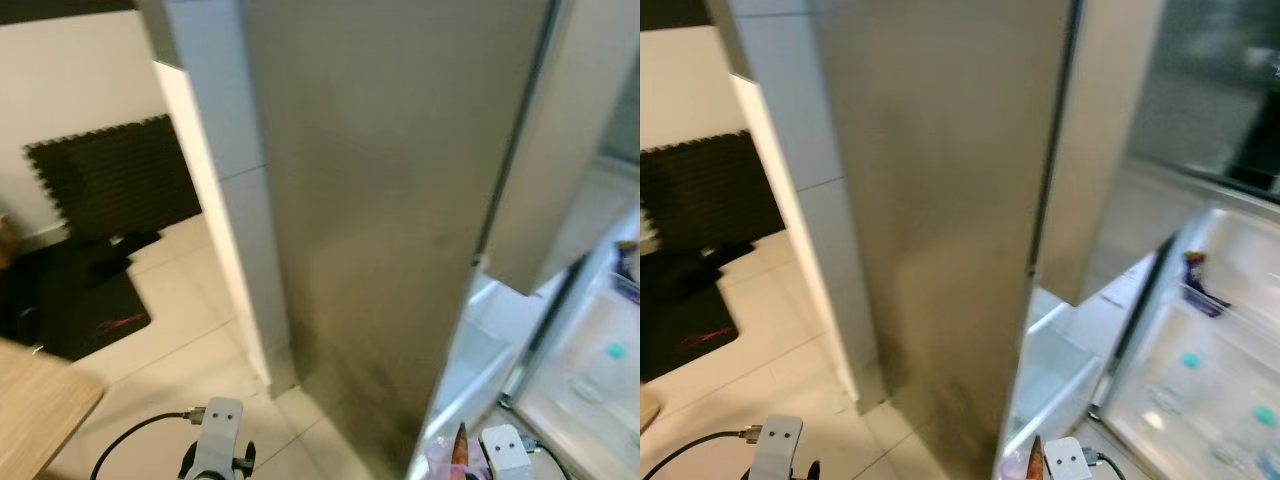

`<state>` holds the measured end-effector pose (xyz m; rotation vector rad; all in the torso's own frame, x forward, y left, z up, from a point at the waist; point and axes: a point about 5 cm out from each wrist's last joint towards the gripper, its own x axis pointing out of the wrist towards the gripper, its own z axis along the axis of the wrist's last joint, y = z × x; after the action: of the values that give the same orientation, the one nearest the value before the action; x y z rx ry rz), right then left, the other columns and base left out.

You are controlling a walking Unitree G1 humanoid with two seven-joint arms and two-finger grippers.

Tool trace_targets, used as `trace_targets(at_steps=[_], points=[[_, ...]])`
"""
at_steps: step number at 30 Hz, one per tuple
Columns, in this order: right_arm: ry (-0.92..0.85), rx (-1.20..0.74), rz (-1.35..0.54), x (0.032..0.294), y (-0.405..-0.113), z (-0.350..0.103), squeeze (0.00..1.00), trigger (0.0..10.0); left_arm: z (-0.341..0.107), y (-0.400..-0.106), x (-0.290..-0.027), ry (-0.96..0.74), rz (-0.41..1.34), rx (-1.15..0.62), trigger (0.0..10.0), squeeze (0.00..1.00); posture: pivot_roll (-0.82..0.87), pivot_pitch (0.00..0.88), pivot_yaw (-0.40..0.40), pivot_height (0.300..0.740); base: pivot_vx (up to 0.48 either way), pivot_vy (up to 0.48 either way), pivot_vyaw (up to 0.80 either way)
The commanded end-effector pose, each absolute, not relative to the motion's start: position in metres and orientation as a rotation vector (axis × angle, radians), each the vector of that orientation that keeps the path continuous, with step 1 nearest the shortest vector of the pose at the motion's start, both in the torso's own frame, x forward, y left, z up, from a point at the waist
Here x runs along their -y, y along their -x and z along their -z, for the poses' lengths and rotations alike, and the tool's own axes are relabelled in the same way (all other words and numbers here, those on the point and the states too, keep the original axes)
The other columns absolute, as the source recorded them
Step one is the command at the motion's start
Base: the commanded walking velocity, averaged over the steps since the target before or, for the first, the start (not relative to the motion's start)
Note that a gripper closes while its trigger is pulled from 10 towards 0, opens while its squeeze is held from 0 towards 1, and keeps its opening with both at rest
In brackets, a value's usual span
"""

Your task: Restocking fridge

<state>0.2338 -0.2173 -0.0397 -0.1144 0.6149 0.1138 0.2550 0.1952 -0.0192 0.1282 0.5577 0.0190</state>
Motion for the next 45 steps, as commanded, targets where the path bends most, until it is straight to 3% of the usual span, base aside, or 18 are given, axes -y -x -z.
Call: trace_targets(at_steps=[1,12,33,45], points=[[0.106,-0.632,-0.109,0.217,-0.23,0.043,0.0,10.0,0.024,-0.25,-0.193,-0.104,0.005,-0.591,10.0,0.0,0.0,0.133,0.026,0.74,0.0,0.0,0.8],[0.095,-0.64,-0.09,0.22,-0.227,0.045,0.0,10.0,0.022,-0.254,-0.187,-0.097,0.041,-0.587,10.0,0.0,0.0,0.136,0.031,0.74,0.0,0.0,0.8],[0.02,-0.692,0.02,0.227,-0.212,0.054,0.0,10.0,0.023,-0.256,-0.18,-0.07,0.113,-0.624,10.0,0.0,-0.01,0.113,0.038,0.74,0.0,0.0,0.0],[0.034,-0.648,0.003,0.228,-0.22,0.048,0.0,10.0,0.024,-0.255,-0.185,-0.05,0.065,-0.632,10.0,0.0,-0.01,0.108,0.036,0.74,0.0,0.0,0.0]])
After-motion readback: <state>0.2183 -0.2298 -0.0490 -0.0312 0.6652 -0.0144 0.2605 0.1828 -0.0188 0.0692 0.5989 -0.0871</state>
